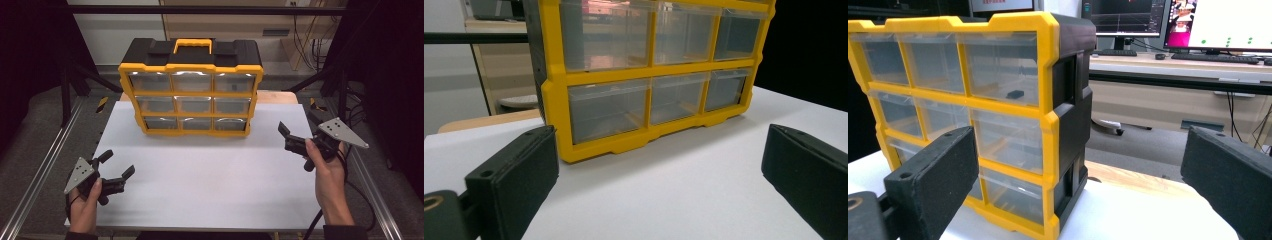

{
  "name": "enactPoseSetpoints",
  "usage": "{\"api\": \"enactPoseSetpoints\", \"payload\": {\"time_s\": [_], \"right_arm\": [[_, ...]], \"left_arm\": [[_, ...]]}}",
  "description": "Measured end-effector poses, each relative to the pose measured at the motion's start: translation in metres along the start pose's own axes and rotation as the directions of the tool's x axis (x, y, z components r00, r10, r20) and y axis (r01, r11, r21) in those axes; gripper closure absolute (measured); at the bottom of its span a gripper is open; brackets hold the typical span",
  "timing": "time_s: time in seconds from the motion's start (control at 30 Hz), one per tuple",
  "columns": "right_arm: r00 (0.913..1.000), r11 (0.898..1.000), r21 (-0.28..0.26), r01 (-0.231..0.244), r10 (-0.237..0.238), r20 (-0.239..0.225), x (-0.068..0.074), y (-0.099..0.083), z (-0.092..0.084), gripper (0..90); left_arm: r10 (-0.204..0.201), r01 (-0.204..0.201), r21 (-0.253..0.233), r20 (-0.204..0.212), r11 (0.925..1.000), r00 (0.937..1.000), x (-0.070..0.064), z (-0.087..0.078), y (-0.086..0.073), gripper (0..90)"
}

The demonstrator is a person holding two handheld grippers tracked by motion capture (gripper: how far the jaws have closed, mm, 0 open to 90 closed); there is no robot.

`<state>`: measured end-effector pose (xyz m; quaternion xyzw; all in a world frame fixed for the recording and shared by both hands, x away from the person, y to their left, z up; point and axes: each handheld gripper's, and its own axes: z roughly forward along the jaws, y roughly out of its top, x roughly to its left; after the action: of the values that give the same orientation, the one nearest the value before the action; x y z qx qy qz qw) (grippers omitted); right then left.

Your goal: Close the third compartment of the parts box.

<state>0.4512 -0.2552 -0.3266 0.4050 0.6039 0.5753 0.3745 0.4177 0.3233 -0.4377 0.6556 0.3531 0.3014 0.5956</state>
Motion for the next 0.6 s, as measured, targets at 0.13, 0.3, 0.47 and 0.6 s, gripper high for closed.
{"api": "enactPoseSetpoints", "payload": {"time_s": [0.13,0.3,0.47,0.6], "right_arm": [[1.0000,1.000,0.004,-0.002,0.002,0.001,-0.001,-0.005,-0.002,2.3],[1.0000,1.000,0.008,-0.006,0.006,0.003,-0.002,-0.011,-0.004,2.4],[0.9999,1.000,0.017,-0.013,0.013,0.007,-0.003,-0.018,-0.005,2.5],[0.9999,1.000,0.021,-0.008,0.008,0.007,-0.004,-0.023,-0.007,2.5]], "left_arm": [[0.004,-0.004,0.004,0.001,1.0000,1.0000,0.000,0.000,0.000,1.6],[0.003,-0.003,0.005,0.001,1.0000,1.0000,0.000,0.000,-0.001,1.6],[0.011,-0.012,0.011,0.001,0.9999,0.9999,-0.001,0.001,-0.001,1.6],[0.011,-0.011,0.013,0.000,0.9999,0.9999,0.000,0.001,-0.001,1.6]]}}
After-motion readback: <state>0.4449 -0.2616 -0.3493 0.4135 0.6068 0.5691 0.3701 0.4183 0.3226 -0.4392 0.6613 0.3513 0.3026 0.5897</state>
